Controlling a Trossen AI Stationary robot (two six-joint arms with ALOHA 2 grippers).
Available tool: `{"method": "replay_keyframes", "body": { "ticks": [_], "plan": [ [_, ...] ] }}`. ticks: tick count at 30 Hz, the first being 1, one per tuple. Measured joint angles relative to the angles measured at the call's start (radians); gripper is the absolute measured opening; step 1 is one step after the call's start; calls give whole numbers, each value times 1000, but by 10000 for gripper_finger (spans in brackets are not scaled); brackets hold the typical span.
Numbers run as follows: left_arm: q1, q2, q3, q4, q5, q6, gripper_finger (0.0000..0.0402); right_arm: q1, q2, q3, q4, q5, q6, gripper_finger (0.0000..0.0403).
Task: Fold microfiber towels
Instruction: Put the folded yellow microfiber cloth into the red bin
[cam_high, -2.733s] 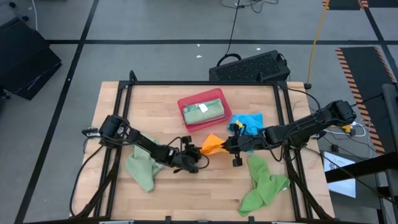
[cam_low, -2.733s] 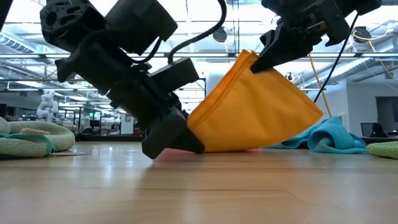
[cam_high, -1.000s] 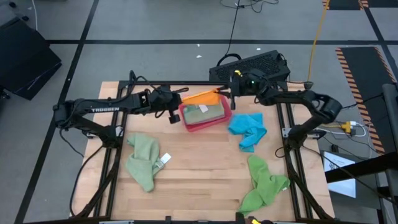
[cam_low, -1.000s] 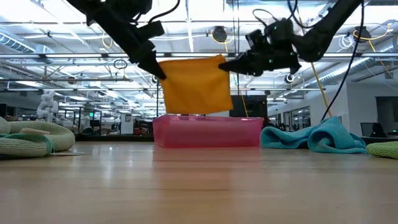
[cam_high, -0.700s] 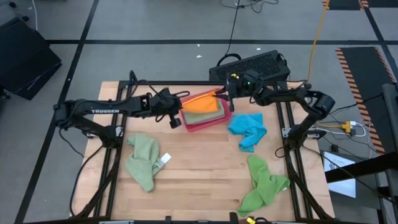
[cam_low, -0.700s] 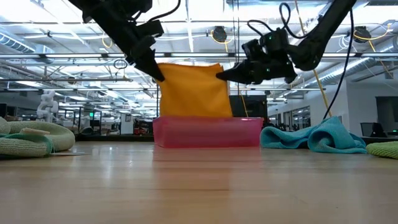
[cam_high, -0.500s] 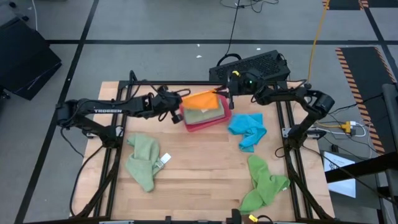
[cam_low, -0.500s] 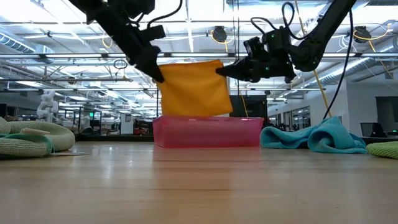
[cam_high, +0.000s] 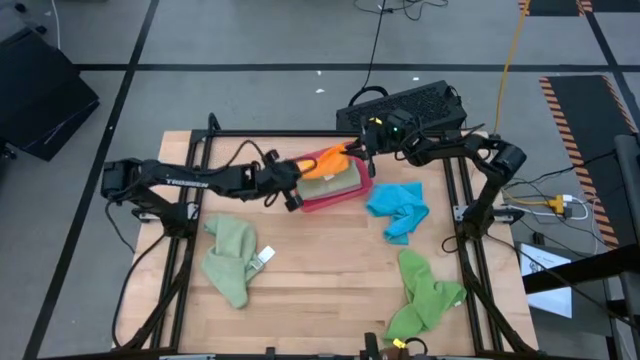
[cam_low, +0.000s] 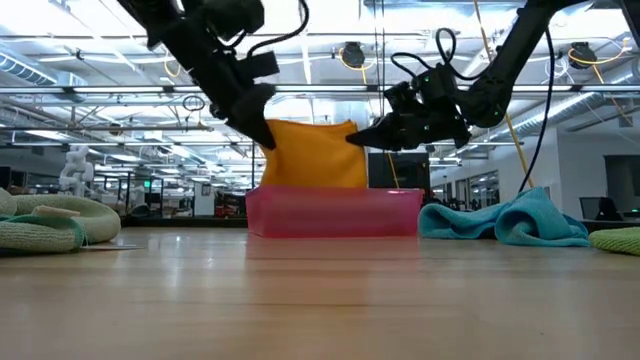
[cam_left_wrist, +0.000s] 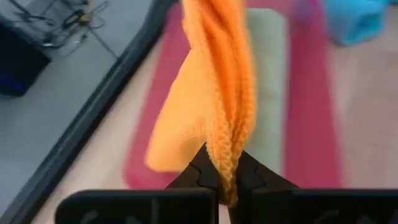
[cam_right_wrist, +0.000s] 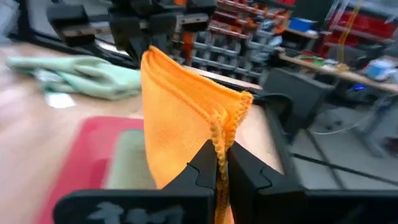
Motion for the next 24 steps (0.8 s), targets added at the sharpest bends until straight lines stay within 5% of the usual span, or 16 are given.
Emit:
{"method": "replay_keyframes", "body": {
  "ticks": [10, 24],
  "plan": [
    [-101, 6, 0, 36, 53, -65, 6, 19, -24, -38, -26, -58, 182, 9],
    [-46, 79, 2, 5, 95, -35, 6, 38, -31, -40, -210, -47, 222, 9]
  ]
}}
